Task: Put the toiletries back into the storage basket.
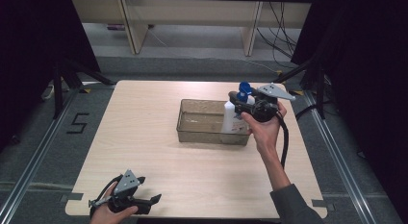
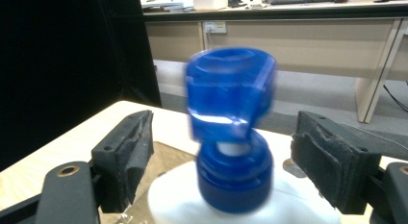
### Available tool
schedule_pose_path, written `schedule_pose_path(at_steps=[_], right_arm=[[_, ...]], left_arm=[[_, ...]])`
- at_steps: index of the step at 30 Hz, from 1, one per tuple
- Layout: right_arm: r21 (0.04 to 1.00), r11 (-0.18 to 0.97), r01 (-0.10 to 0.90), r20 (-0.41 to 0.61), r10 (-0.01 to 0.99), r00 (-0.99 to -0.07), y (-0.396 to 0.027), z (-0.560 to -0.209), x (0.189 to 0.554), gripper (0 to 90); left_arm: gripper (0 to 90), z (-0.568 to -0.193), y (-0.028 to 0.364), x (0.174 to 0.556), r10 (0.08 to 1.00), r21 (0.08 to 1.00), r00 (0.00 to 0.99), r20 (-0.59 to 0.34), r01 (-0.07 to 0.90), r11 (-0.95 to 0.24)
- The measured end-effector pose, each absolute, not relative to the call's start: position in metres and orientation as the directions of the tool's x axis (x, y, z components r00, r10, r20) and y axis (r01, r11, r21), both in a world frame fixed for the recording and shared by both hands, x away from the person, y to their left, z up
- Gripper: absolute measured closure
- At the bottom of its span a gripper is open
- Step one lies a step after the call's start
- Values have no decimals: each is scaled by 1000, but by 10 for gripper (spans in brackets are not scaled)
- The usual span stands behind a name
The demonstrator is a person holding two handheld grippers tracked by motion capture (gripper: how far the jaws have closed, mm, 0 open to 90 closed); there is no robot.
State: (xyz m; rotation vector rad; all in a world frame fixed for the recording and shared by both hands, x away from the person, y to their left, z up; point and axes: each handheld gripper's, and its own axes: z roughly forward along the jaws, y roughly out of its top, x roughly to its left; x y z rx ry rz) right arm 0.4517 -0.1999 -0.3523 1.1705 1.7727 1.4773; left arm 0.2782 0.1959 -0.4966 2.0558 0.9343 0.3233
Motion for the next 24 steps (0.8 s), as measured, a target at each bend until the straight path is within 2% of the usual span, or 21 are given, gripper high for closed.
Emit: schedule_pose_path(at_steps=[24], right_arm=[[966,-13,259,142,861,-488,-212,-354,428,230]], left_arm=[[150,-497,195,278,718,780,688,-101,503,-373]])
